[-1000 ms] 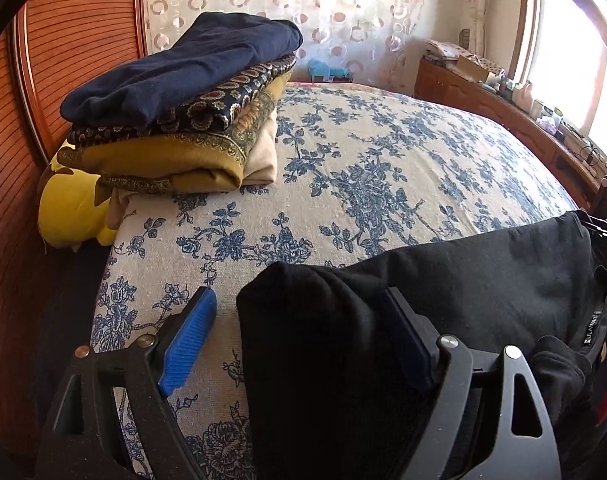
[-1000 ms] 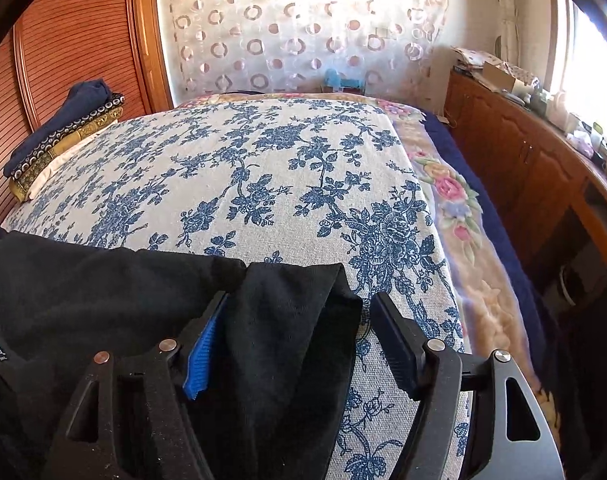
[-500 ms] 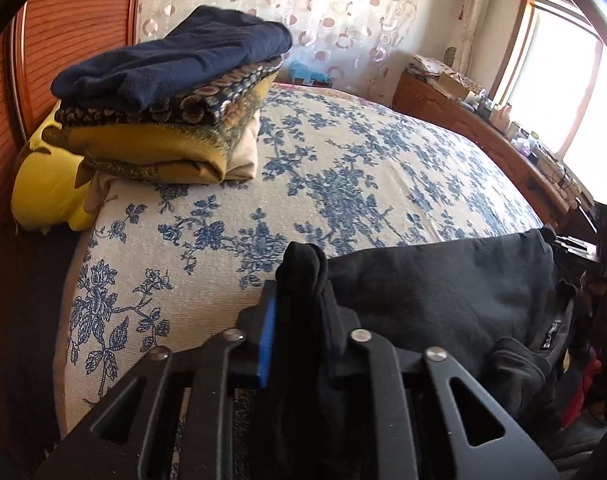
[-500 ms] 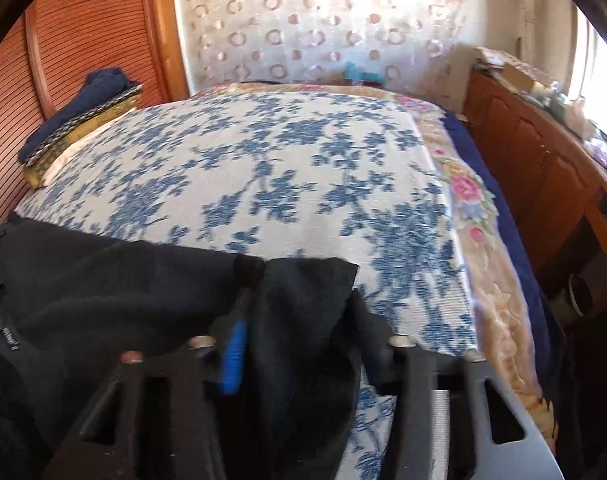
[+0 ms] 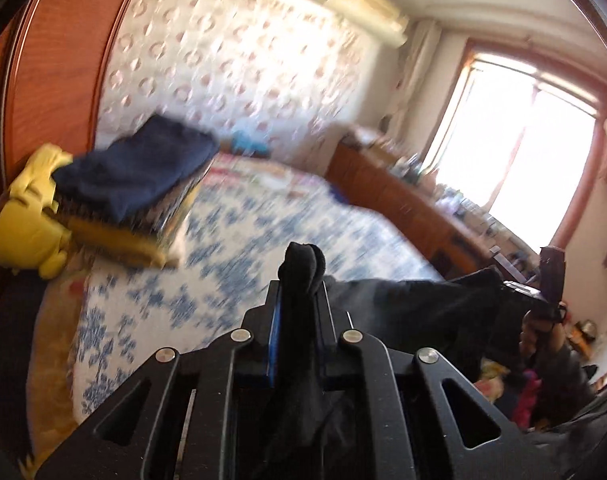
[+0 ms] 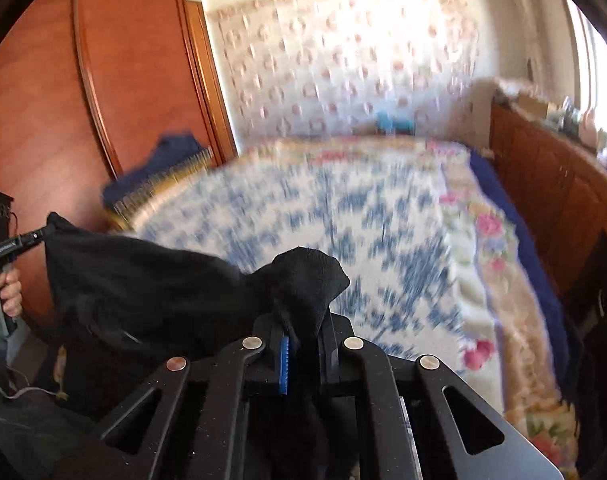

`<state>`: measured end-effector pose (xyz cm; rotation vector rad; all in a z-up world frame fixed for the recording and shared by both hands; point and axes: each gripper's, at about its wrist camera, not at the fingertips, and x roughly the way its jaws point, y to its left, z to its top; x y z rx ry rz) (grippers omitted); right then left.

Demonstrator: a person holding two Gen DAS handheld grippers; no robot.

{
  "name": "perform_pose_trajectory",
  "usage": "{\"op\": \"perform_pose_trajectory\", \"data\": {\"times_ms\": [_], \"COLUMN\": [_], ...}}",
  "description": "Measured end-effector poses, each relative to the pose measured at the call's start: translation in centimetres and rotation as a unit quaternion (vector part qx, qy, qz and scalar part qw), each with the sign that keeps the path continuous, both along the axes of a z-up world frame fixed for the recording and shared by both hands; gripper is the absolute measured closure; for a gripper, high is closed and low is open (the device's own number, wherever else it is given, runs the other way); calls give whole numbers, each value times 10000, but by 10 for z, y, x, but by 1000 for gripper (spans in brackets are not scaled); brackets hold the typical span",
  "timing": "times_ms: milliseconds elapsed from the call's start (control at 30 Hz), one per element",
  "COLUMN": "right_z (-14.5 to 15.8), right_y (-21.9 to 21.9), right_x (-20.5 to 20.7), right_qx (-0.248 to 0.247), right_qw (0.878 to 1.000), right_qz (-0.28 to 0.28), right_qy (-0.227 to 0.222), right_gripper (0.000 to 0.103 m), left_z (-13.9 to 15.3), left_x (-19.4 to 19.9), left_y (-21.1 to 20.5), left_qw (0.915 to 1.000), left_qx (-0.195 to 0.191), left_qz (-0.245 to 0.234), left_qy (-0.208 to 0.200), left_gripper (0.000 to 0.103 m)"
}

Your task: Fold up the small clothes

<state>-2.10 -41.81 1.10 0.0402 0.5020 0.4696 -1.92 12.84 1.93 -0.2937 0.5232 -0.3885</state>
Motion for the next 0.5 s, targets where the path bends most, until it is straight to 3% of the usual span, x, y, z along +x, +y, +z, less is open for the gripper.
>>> {"op": "perform_pose_trajectory", "data": {"times_ms": [167, 267, 367, 433, 500], "right_z": [77, 131, 175, 186, 177], "right_y": [-25, -32, -32, -22, -6], "right_x": [-48, -49, -7, 37, 99], "right_qx": [127, -137, -388, -676, -1016], "right_qw": [9958, 9894, 9871, 9864, 9883], "right_qz": [53, 30, -117, -288, -429], "right_qy": [-904, -1442, -1552, -1467, -1056], "right_gripper": [94, 94, 94, 93, 90], "left_z": [72, 116, 137, 135, 118], "left_x": [-11, 21, 75, 119, 161], "left_y": [-2, -2, -7, -16, -22], "left_qw": [9972, 9949, 9916, 9881, 9850], "left_qx": [-149, 256, 662, 1019, 1252], "left_qz": [-153, 81, 409, 522, 703], "left_qy": [-722, -974, -1034, -1025, -953], "left_gripper": [89, 89, 88, 85, 65]}}
